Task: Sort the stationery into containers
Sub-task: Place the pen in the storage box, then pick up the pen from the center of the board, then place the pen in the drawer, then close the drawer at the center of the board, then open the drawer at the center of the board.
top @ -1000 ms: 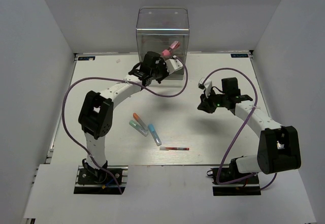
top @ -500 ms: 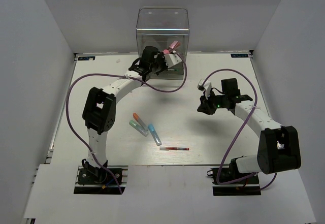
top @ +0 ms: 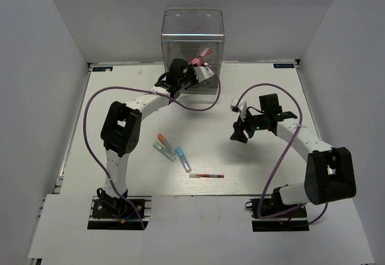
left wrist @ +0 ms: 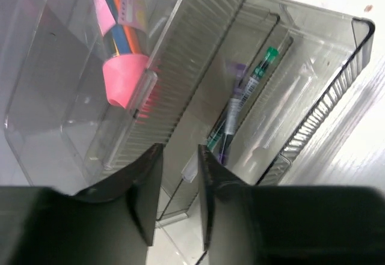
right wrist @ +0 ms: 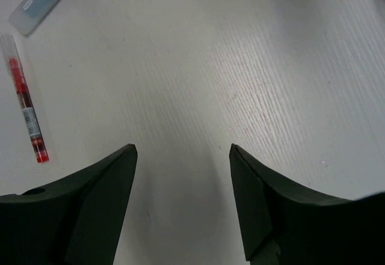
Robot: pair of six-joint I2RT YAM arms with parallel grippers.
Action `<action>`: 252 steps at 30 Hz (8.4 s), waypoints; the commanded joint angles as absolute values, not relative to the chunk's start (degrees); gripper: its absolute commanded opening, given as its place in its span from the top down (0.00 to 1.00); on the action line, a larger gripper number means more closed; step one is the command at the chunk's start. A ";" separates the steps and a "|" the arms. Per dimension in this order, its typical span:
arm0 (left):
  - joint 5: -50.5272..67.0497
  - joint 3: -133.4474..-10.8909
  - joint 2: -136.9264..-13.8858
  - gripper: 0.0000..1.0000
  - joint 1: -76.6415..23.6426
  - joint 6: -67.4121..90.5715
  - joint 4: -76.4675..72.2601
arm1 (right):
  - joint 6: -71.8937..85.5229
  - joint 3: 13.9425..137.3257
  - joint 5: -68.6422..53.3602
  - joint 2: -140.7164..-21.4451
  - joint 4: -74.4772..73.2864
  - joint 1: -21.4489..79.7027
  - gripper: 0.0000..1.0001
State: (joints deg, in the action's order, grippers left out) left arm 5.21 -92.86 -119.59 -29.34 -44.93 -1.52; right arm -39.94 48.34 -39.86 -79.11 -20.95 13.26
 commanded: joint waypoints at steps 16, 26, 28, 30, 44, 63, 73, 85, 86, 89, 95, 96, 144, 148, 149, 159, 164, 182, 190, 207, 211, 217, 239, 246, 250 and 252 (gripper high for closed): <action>-1.05 -86.04 -101.18 0.19 -30.32 -29.12 -1.42 | -53.70 48.17 -47.74 -79.98 -27.16 28.03 0.16; -4.57 -63.23 -81.69 0.09 -29.18 17.52 10.74 | -46.33 43.77 -35.08 -82.26 -18.11 43.49 0.29; -4.57 -54.35 -77.98 0.09 -29.18 22.74 9.32 | -44.13 43.77 -32.01 -83.40 -16.80 45.17 0.30; -5.09 -47.13 -72.44 0.09 -29.18 29.60 7.04 | -42.63 43.51 -30.77 -83.93 -15.47 47.01 0.32; -16.87 -33.15 -51.77 0.08 -29.18 49.04 15.21 | -40.87 38.41 -22.07 -83.76 -12.48 55.02 0.44; -16.35 -30.15 -49.83 0.08 -29.18 60.82 16.09 | -42.45 31.38 -11.60 -77.44 -12.74 57.22 0.92; -14.68 -29.62 -50.36 0.08 -29.18 63.11 16.08 | -41.42 36.29 -9.58 -70.23 -16.26 52.92 1.00; -13.62 -29.09 -49.75 0.09 -29.18 64.24 14.24 | -43.68 53.77 -2.90 -80.58 -3.79 45.18 1.00; -13.62 -28.48 -49.75 0.09 -29.18 64.25 13.54 | -43.94 56.05 -2.90 -81.64 -3.43 44.74 1.00; -13.01 -28.48 -49.13 0.09 -29.18 64.25 13.54 | -45.52 61.66 -3.16 -87.61 -0.98 42.11 1.00; -11.96 -27.33 -47.99 0.10 -29.18 65.39 13.54 | -49.74 73.81 -4.74 -97.02 -0.09 38.94 1.00; -11.95 -27.33 -47.47 0.10 -29.18 65.39 13.54 | -51.23 76.44 -5.09 -97.90 -1.05 38.41 1.00; -6.94 -25.05 -51.60 0.40 -29.18 62.75 2.02 | -69.00 116.89 -31.30 -126.03 -44.30 32.17 1.00; -6.42 -25.05 -51.59 0.21 -29.18 62.23 1.49 | -64.17 116.03 -25.76 -128.58 -36.94 31.91 1.00; -6.42 -25.05 -51.59 0.19 -29.18 62.23 1.49 | -63.12 115.41 -22.53 -128.50 -35.78 32.17 1.00; -5.36 -25.58 -53.79 0.17 -29.18 61.70 -1.13 | -54.93 112.24 -10.04 -129.46 -19.00 32.08 1.00; -3.00 -26.10 -57.82 0.19 -29.18 61.70 -6.49 | -54.32 110.92 -6.25 -129.55 -13.28 31.99 1.00; 1.58 -40.96 -84.27 0.19 -28.13 59.59 -19.33 | -55.02 111.01 2.90 -132.10 -6.77 31.29 1.00; 3.52 -42.97 -90.17 0.20 -25.06 63.11 -25.57 | -55.28 111.09 4.48 -132.89 -5.10 30.85 1.00; 5.55 -59.58 -116.62 0.54 -21.71 75.76 -41.82 | -39.58 77.11 -13.27 -103.75 -6.24 29.45 0.39; 3.70 -64.23 -121.81 0.56 -21.71 76.90 -45.08 | -33.15 69.62 -17.04 -97.14 -7.38 27.51 0.82; 0.18 -69.52 -126.90 0.48 -21.71 76.90 -45.62 | -30.94 56.44 -18.02 -88.78 -6.15 25.40 0.99; -5.71 -83.40 -135.88 0.57 -22.23 76.90 -41.49 | -28.92 53.00 -18.37 -86.57 -6.86 23.03 0.98; -5.71 -84.73 -137.11 0.96 -22.24 76.90 -42.10 | -28.83 52.82 -18.72 -86.57 -6.77 23.11 0.98; -5.10 -81.83 -136.50 1.00 -22.24 76.90 -44.29 | -28.74 53.00 -18.63 -86.66 -6.85 23.03 0.98; -5.10 -79.37 -135.79 1.00 -22.24 76.90 -46.05 | -28.83 53.00 -18.90 -86.66 -6.85 22.94 0.98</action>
State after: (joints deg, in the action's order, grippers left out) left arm -4.12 -81.84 -137.64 -22.20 80.62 -43.57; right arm -29.78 52.75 -17.39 -87.99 -7.51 23.20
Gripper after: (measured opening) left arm 0.033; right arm 0.023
